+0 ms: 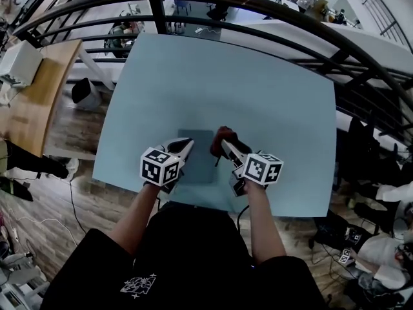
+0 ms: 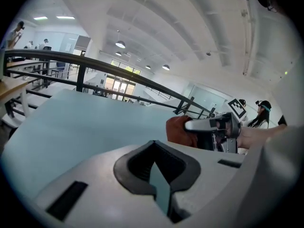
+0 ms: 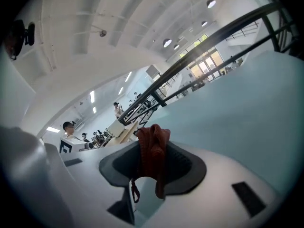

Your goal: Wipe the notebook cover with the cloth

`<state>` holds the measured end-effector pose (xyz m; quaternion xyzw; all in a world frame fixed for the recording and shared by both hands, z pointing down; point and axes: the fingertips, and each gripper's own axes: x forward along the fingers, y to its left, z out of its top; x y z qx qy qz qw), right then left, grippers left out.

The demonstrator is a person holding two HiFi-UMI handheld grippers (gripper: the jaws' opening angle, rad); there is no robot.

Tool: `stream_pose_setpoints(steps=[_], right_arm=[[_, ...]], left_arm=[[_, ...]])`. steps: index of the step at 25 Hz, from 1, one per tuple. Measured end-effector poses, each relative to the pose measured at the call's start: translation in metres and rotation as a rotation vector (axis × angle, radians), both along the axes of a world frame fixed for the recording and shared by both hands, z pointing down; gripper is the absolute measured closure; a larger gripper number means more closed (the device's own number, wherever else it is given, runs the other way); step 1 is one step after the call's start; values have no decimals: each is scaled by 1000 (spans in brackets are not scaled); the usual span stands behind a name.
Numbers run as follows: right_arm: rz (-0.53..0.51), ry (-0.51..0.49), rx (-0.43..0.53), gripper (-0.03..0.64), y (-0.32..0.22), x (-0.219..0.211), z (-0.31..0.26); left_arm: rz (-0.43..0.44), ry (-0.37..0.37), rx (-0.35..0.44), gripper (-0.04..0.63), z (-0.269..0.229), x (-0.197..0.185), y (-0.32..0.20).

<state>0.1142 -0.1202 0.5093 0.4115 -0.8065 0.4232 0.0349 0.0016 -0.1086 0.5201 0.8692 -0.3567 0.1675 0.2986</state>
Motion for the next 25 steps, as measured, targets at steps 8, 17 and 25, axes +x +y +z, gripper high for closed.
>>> stream_pose_setpoints(steps=[8,17,25], right_arm=[[47,103,181,474,-32,4,-67],[90,204,364,474,-44,11,-137],[143,282,514,474,-47,22,-200]], left_arm=[[-30,26,126,588,-57,-4,-36],[-74,77,283,588,-135,-10,-61],[-97,119,418,588,-198,-4,-71]])
